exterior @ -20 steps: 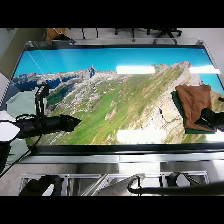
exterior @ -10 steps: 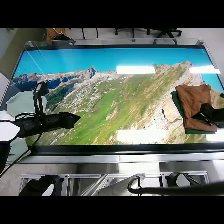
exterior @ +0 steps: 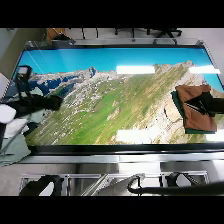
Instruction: Fold the shirts.
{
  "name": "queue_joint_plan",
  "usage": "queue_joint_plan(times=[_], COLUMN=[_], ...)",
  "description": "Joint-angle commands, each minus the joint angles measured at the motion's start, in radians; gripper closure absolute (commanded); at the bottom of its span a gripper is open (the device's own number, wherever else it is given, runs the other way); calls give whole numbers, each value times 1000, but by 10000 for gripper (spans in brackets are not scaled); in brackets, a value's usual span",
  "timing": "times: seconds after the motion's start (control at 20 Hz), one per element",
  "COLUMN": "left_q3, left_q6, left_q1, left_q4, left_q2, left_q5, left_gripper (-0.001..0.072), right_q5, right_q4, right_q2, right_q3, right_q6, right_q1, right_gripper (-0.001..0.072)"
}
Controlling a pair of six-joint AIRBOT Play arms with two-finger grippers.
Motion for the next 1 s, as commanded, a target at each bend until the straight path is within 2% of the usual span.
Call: queue_joint_plan(times=[0.0,0.25,0.35,0.55,0.75,0.8,0.9,0.95], left_q3=[134,255,289,369,418,433,475,494], left_q6=[8,16,16,16,16,16,42,68], left_q1=[216,451,470,470,465,465,465,465], left_q4=[168,184,183,185,187,184,185,185], left_q2=[-172,-456,-558,-737,-830,-846,-871,-882], left_q5=[11,5,9,5,-11,-25,-82,-111], left_gripper=[11,-7,-7,-7,-6,49,570,696], right_q5=[-21,-46,-40,-40,-40,-40,-40,-40], right_q4=[41,39,39,39,39,40,40,39], right_q2=[-21,-35,-51,-77,-87,-87,-87,-87], right_q3=[0,-11,-14,-19,-20,-20,-20,-20], right_q6=[-51,-89,-89,-89,-89,-88,-88,-88], right_q1=[1,1,1,6,7,7,7,7], right_gripper=[204,197,65,65,66,68,68,68])
